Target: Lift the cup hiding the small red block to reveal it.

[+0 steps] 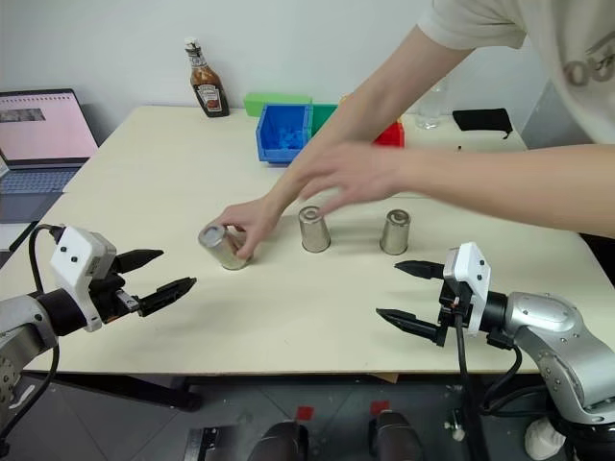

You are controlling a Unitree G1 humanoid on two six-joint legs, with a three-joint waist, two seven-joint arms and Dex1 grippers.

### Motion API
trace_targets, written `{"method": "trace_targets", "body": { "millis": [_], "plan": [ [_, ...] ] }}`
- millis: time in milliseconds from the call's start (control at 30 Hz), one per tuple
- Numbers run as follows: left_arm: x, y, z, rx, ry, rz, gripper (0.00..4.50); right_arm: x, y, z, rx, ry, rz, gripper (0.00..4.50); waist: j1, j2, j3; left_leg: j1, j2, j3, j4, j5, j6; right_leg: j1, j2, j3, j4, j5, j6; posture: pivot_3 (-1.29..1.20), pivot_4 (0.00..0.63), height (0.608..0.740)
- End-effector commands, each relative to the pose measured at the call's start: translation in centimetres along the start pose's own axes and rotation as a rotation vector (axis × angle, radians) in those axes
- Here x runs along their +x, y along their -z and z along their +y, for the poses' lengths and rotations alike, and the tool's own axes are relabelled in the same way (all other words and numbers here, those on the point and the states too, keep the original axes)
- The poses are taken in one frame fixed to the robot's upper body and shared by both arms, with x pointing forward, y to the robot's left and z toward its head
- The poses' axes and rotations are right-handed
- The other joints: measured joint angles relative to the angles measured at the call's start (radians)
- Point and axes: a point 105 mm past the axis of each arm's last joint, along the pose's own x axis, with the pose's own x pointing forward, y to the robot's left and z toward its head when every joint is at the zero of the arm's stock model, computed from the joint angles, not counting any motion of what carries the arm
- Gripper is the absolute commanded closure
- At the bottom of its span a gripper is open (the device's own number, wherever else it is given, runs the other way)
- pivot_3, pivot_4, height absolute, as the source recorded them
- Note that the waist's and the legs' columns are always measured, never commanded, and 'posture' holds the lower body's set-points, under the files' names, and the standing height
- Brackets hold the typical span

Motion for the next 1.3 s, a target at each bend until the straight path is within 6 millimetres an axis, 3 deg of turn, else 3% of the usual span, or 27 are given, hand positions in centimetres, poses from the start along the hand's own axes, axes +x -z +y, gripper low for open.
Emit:
{"method": "trace_targets", "body": {
  "millis": [33,500,900,1067,1300],
  "plan": [
    [-0.4,-0.8,0.2,0.034,-0.007,-0.017,0.05,0.2,-0.6,0.5,-0.015,-0.019,-0.020,0.00,0.000,0.000,0.000,0.000,0.000,0.000,0.000,0.000,0.000,0.000,0.000,0.000,0.000,0.000,0.000,0.00,0.150,0.740],
    [-0.5,-0.7,0.3,0.037,-0.001,-0.013,0.05,0.2,-0.4,0.7,-0.013,-0.015,-0.018,0.00,0.000,0.000,0.000,0.000,0.000,0.000,0.000,0.000,0.000,0.000,0.000,0.000,0.000,0.000,0.000,0.00,0.150,0.740],
    [-0.1,-1.3,0.1,0.046,0.014,-0.031,0.05,1.4,-1.2,0.1,0.019,0.004,-0.055,0.00,0.000,0.000,0.000,0.000,0.000,0.000,0.000,0.000,0.000,0.000,0.000,0.000,0.000,0.000,0.000,0.00,0.150,0.740],
    [0.0,-1.2,-1.3,0.080,0.096,-0.009,0.05,3.9,-1.0,-1.5,0.024,0.069,-0.020,0.00,-0.005,0.000,0.000,0.000,0.000,0.000,0.000,0.000,0.000,0.000,0.000,0.000,0.000,0.000,0.000,0.00,0.150,0.740],
    [0.7,-1.4,-2.3,0.121,0.155,-0.008,0.05,9.2,-2.3,-3.5,-0.022,0.141,0.003,0.00,-0.003,0.000,0.000,0.000,0.001,0.000,0.000,0.000,0.000,-0.001,0.001,0.000,0.001,0.003,-0.005,0.00,0.150,0.740]
  ]
}}
